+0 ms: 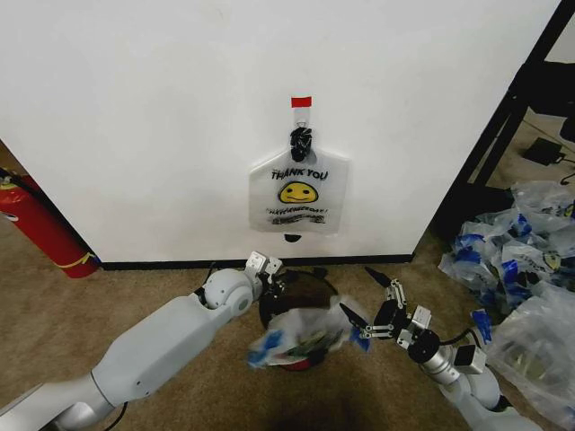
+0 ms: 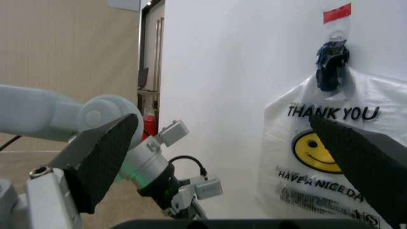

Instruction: Pick up the garbage bag from the wall and place it over the trash bin.

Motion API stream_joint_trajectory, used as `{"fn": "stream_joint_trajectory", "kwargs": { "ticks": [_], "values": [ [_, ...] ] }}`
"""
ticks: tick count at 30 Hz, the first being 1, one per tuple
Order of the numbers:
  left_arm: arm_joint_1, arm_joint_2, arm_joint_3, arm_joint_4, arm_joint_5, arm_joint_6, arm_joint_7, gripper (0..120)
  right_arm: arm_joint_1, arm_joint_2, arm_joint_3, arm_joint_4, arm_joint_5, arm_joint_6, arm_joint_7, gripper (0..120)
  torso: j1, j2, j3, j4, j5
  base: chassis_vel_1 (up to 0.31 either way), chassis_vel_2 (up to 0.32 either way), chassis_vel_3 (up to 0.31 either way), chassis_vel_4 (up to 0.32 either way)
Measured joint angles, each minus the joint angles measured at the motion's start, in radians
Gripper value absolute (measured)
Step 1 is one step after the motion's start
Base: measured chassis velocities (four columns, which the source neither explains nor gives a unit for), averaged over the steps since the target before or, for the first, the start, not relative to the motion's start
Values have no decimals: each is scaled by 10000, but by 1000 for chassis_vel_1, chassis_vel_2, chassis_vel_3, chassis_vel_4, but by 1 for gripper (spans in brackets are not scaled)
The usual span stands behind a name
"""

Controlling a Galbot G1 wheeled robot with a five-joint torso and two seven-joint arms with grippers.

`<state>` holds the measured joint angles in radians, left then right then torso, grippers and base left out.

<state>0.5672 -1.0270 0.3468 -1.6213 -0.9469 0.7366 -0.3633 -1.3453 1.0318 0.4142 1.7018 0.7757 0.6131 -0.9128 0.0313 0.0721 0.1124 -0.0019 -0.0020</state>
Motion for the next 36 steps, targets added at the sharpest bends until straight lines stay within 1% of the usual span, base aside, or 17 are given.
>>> {"fn": "stream_joint_trajectory", "kwargs": {
  "ticks": [2, 5, 6, 7, 9, 13, 14, 18, 20, 21, 25, 26, 28, 30, 31, 32, 36],
  "values": [
    [256, -67, -485, -181, -642, -10, -609, 4, 16, 10, -22, -3, -2, 10, 10, 100, 0, 0, -1, -1, 2, 0, 0, 0, 0],
    [874, -156, -1508, -722, -2143, -7, -1911, 4, 74, 48, -48, -41, -8, 30, 12, 100, 1, 0, 0, 3, -1, 0, 0, 0, 0],
    [874, -156, -1508, -722, -2143, -7, -1911, 4, 74, 48, -48, -41, -8, 30, 12, 100, 1, 0, 0, 3, -1, 0, 0, 0, 0],
    [1243, -141, -1998, -1111, -2706, -7, -2432, 4, 96, 63, -59, -64, -10, 36, 12, 100, 0, 0, 0, 3, 1, 0, 0, 0, 0],
    [1936, -36, -2666, -1856, -3257, -8, -3111, 4, 126, 82, -91, -144, -12, 50, 13, 100, 0, 0, -1, 3, 3, 0, 0, 0, 0],
    [3555, -23, -3962, -3397, -3602, -8, -3951, 4, 182, 108, -197, -372, -41, 46, 7, 100, 0, 0, -2, 6, 2, 0, 0, 0, 0],
    [3555, -23, -3962, -3397, -3602, -8, -3951, 4, 182, 108, -197, -372, -41, 46, 7, 100, 0, 0, -2, 6, 2, 0, 0, 0, 0],
    [4584, -504, -4688, -4066, -3419, -397, -4353, 4, 102, 126, -323, -479, -46, -100, 231, 100, 0, 1, -2, 2, 2, 0, 0, 0, 0],
    [5528, -1052, -5247, -4399, -3069, -1016, -4596, 4, -98, 133, -337, -473, 9, -193, 578, 100, 0, 1, -2, -5, 1, 0, 0, 0, 0],
    [5528, -1052, -5247, -4399, -3069, -1016, -4596, 4, -98, 133, -337, -473, 9, -193, 578, 100, 0, 1, -2, -5, 1, 0, 0, 0, 0],
    [6843, -1876, -6198, -4748, -2427, -1914, -4742, 4, -203, 133, -312, -461, -58, -220, 704, 100, 0, 1, -2, 7, 1, 0, 0, 0, 0],
    [7146, -2070, -6406, -4812, -2233, -2140, -4778, 4, -249, 115, -296, -404, -77, -220, 714, 100, 0, 1, -2, 6, 3, 0, 0, 0, 0],
    [7587, -2265, -6544, -4870, -1717, -2514, -4756, 4, -293, 87, -286, -318, -77, -220, 730, 100, 0, 1, -2, 3, 2, 0, 0, 0, 0],
    [7681, -2297, -6559, -4874, -1570, -2609, -4730, 4, -305, 80, -283, -293, -77, -219, 731, 100, 0, 1, -2, 4, 1, 0, 0, 0, 0],
    [7994, -2415, -6586, -4884, -1048, -2946, -4592, 3, -325, 75, -277, -236, -85, -219, 731, 100, 0, 1, -2, 4, 1, 0, 0, 0, 0],
    [8121, -2503, -6596, -4891, -847, -3114, -4541, 3, -332, 76, -274, -202, -100, -218, 731, 100, 0, 1, -2, 5, 3, 0, 0, 0, 0],
    [8343, -2961, -6505, -4782, -96, -3578, -4264, 3, -383, 90, -280, -63, -149, -209, 726, 100, 0, 1, -2, 2, 4, 0, 0, 0, 0]
  ]
}}
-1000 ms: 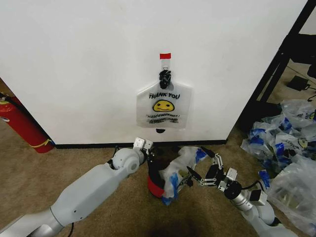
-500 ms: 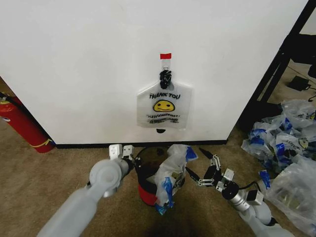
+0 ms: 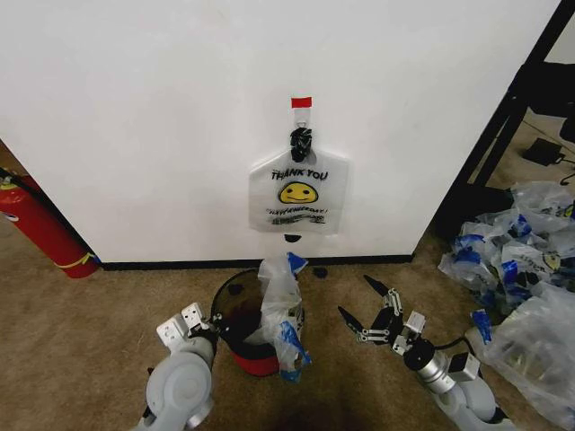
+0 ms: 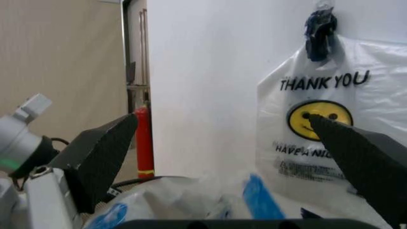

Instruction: Pick up the garbage bag from the wall and place it over the trash bin.

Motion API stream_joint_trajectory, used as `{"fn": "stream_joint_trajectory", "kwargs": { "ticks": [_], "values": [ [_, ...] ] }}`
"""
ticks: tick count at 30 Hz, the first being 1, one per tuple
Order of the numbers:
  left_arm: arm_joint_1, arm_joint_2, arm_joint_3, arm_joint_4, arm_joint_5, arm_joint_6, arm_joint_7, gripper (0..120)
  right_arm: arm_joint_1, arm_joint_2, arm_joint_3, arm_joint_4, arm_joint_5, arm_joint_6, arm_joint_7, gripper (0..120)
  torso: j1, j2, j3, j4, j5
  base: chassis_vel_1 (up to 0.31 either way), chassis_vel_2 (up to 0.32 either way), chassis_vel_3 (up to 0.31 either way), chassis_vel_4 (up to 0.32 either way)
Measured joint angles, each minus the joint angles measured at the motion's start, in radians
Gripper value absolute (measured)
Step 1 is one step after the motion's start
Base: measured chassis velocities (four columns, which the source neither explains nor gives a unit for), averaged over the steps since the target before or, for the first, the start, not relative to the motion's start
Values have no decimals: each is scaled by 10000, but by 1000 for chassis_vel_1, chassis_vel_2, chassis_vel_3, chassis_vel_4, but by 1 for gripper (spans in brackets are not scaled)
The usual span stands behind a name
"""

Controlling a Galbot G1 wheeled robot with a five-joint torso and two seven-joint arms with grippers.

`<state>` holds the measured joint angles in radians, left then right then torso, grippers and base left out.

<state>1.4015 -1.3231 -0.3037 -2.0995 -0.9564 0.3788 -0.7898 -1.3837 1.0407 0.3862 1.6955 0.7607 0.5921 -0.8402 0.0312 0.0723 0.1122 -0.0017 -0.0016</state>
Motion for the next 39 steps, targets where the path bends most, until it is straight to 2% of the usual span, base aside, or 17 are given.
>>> {"fn": "stream_joint_trajectory", "kwargs": {
  "ticks": [7, 17, 21, 22, 23, 28, 30, 31, 32, 34, 36, 37, 38, 39],
  "values": [
    [267, -639, 394, 224, 384, -97, 217, 3, -92, -110, 51, 109, -14, 36, -22, 100, 1, 0, 1, 2, -1, 0, 0, 0, 0],
    [340, -910, 691, 531, 784, -3, 258, 3, -63, -168, 69, 74, 22, 70, -43, 100, 1, 0, 1, 2, 0, 0, 0, 0, 0],
    [467, -1033, 754, 536, 1193, -121, 406, 16, -4, -198, 68, -23, 67, 103, -67, 100, 1, 0, 1, 2, -1, 0, 0, 0, 0],
    [575, -1127, 785, 509, 1581, -275, 521, 26, 54, -219, 47, -123, 98, 130, -108, 100, 1, 0, 1, 2, -2, 0, 0, 0, 0],
    [616, -1143, 793, 468, 1723, -333, 570, 32, 81, -222, 28, -151, 102, 133, -124, 100, 1, 0, 1, 2, -2, 0, 0, 0, 0],
    [870, -986, 809, 29, 2403, -435, 963, 48, 190, -222, -38, -198, 110, 133, -132, 100, 1, 0, 1, 2, -2, 0, 0, 0, 0],
    [1018, -772, 824, -252, 3148, -690, 1379, 54, 248, -222, -57, -231, 112, 131, -129, 100, 1, 0, 1, 3, -3, 0, 0, 0, 0],
    [1191, -480, 846, -548, 4204, -1097, 2027, 62, 305, -224, -53, -268, 153, 131, -109, 100, 1, 0, 1, 1, -3, 0, 0, 0, 0],
    [1191, -480, 846, -548, 4204, -1097, 2027, 62, 305, -224, -53, -268, 153, 131, -109, 100, 1, 0, 1, 1, -3, 0, 0, 0, 0],
    [1394, -105, 888, -818, 5665, -1544, 2850, 70, 401, -228, -3, -319, 251, 141, 105, 100, 1, 0, 1, 2, -2, 0, 0, 0, 0],
    [1630, 499, 1013, -1112, 7889, -2020, 4320, 81, 597, -233, 107, -333, -97, 180, 1828, 100, 1, 0, 1, 6, -2, 0, 0, 0, 0],
    [1640, 699, 1081, -1168, 8466, -2067, 4806, 84, 661, -236, 110, -301, -361, 178, 2816, 100, 1, 0, 1, 6, -2, 0, 0, 0, 0],
    [1640, 699, 1081, -1168, 8466, -2067, 4806, 84, 661, -236, 110, -301, -361, 178, 2816, 100, 1, 0, 1, 6, -2, 0, 0, 0, 0],
    [1572, 954, 1198, -1221, 9198, -2046, 5611, 88, 733, -240, 105, -254, -666, 152, 3884, 100, 1, 0, 1, 6, -1, 0, 0, 0, 0]
  ]
}}
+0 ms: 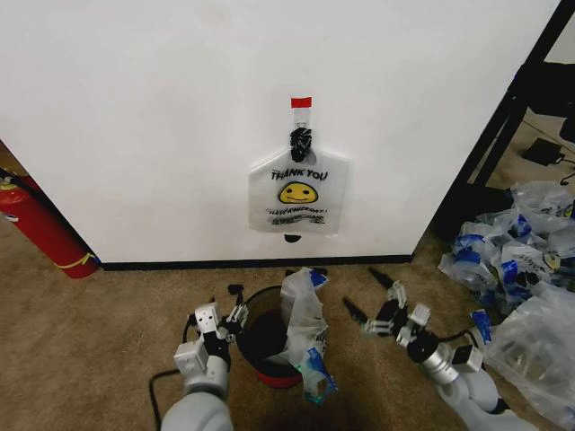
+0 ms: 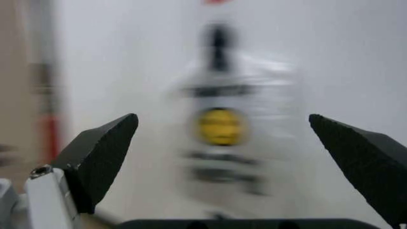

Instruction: Pick up the garbage bag from the wall and place it over the trash bin.

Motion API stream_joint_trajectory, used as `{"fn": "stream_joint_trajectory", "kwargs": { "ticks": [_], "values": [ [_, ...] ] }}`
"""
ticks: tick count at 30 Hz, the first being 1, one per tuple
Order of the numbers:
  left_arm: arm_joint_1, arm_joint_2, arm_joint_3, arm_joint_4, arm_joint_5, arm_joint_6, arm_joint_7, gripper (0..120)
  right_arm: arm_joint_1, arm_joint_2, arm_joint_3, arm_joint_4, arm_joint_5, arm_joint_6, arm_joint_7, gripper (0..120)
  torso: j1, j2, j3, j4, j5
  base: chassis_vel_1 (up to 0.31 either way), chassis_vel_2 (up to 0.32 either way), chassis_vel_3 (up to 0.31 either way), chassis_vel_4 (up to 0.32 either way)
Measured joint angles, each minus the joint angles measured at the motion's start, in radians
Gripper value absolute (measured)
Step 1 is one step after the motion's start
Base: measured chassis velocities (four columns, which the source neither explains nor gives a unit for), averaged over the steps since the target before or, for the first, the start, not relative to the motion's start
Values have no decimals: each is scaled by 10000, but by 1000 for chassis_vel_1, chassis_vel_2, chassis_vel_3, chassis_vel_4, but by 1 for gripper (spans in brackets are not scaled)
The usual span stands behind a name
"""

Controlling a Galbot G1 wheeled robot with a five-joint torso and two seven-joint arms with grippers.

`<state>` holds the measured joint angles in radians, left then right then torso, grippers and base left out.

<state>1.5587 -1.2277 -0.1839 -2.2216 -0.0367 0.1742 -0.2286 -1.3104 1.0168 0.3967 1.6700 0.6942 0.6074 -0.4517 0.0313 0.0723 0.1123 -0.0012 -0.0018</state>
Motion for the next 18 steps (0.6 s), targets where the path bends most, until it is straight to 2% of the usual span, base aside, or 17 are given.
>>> {"fn": "stream_joint_trajectory", "kwargs": {
  "ticks": [2, 5, 7, 11, 13, 18],
  "values": [
    [-565, 486, 535, 30, 1145, 328, 1457, 96, 185, -8, -7, 66, -623, -102, 2046, 100, 0, 0, 0, -4, -4, 0, 0, 0, 0],
    [-1419, 1095, 1426, 264, 1256, 966, 2124, 100, 272, 22, -19, 22, -1130, -93, 2820, 100, 1, 0, 1, -8, -5, 0, 0, 0, 0],
    [-1667, 1326, 1725, 302, 1009, 1221, 2174, 100, 260, 53, -34, 11, -1288, -93, 2873, 100, 1, 0, 2, -8, -1, 0, 0, 0, 0],
    [-2371, 1938, 2555, 210, -520, 2403, 1912, 100, 207, 189, -117, -108, -1532, -117, 2888, 100, 1, 0, 1, -5, 1, 0, 0, 0, 0],
    [-2643, 1981, 2878, 173, -989, 2984, 1662, 100, 275, 229, -159, -264, -1562, -131, 2886, 100, 1, 0, 2, -5, 0, 0, 0, 0, 0],
    [-3110, 1816, 3372, 595, -1020, 3585, 1061, 100, 443, 401, -198, -470, -1679, -131, 2865, 100, 1, 0, 1, -2, 0, 0, 0, 0, 0]
  ]
}}
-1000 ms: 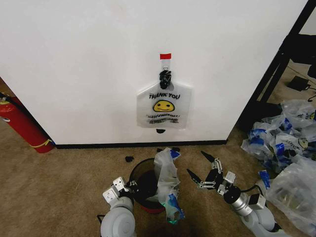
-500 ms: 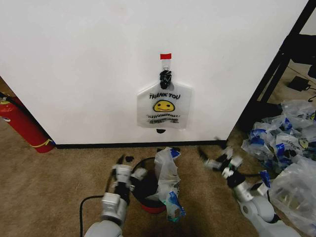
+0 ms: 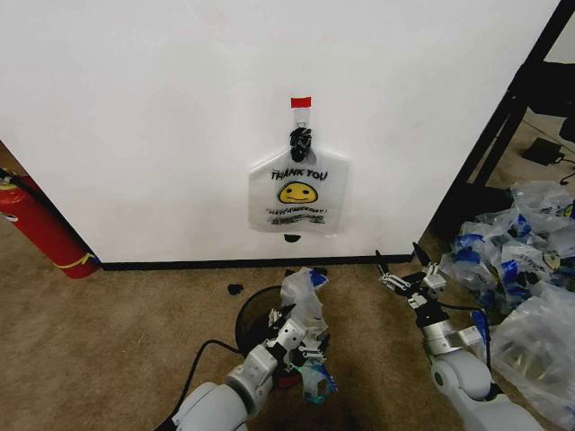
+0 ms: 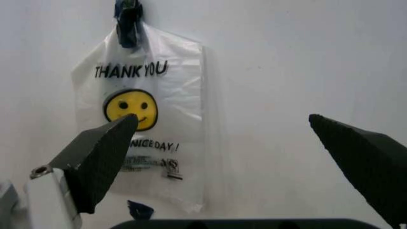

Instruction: Pick up the garbage bag from the wall and place it over the trash bin.

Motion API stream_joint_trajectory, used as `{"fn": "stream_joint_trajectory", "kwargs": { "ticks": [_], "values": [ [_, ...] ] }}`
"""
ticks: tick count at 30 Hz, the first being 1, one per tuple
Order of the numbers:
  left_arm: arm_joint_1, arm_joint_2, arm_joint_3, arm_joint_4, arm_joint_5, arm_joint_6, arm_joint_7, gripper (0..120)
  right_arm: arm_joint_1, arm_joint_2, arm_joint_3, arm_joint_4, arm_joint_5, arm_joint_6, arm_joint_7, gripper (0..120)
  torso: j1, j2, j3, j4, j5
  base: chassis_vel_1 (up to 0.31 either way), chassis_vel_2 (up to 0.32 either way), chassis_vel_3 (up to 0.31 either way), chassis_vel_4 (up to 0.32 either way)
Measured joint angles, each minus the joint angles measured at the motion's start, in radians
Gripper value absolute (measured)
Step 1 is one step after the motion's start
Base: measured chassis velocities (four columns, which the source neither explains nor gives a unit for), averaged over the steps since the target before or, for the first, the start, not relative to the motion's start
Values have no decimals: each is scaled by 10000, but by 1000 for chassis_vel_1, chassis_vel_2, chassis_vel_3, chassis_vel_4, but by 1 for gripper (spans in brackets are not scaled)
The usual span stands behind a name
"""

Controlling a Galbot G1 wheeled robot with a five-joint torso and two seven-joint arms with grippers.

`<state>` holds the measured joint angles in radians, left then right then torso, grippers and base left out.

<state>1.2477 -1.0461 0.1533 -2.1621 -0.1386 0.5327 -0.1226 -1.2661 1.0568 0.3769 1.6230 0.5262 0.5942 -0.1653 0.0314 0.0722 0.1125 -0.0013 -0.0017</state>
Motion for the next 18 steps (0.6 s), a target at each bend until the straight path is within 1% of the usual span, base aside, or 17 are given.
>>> {"fn": "stream_joint_trajectory", "kwargs": {
  "ticks": [1, 3, 4, 5, 7, 9, 10, 12, 18],
  "values": [
    [-91, -73, 93, 120, 19, 115, -200, 100, 19, 46, -12, -21, -9, -2, -6, 100, 0, 0, 0, 1, -1, 0, 0, 0, 0],
    [-325, -348, 393, 345, -199, 694, -1119, 100, 52, 152, -44, -71, -48, -15, -19, 100, 0, 0, 0, 0, -1, 0, 0, 0, 0],
    [-325, -348, 393, 345, -199, 694, -1119, 100, 52, 152, -44, -71, -48, -15, -19, 100, 0, 0, 0, 0, -1, 0, 0, 0, 0],
    [-411, -493, 531, 401, -369, 980, -1604, 100, 63, 209, -63, -113, -89, -23, -30, 100, 0, 0, 0, -2, -1, 0, 0, 0, 0],
    [-489, -631, 608, 523, -336, 1193, -2032, 98, 79, 300, -92, -156, -152, -30, -49, 100, 0, 0, -1, -3, -2, 0, 0, 0, 0],
    [-515, -559, 602, 597, -149, 1213, -2114, 94, 76, 351, -129, -162, -195, -40, -61, 100, 0, 0, 0, -1, -1, 0, 0, 0, 0],
    [-524, -490, 584, 597, -129, 1217, -2123, 90, 70, 363, -135, -161, -211, -46, -64, 100, 0, 0, -1, -1, -1, 0, 0, 0, 0],
    [-529, -448, 566, 597, -128, 1217, -2125, 88, 65, 369, -140, -160, -221, -50, -67, 100, 0, 0, -1, -1, -1, 0, 0, 0, 0],
    [-703, -312, 473, 547, -392, 1181, -2156, 62, -17, 421, -246, -181, -405, -58, -85, 100, 0, 0, -1, -3, -2, 0, 0, 0, 0]
  ]
}}
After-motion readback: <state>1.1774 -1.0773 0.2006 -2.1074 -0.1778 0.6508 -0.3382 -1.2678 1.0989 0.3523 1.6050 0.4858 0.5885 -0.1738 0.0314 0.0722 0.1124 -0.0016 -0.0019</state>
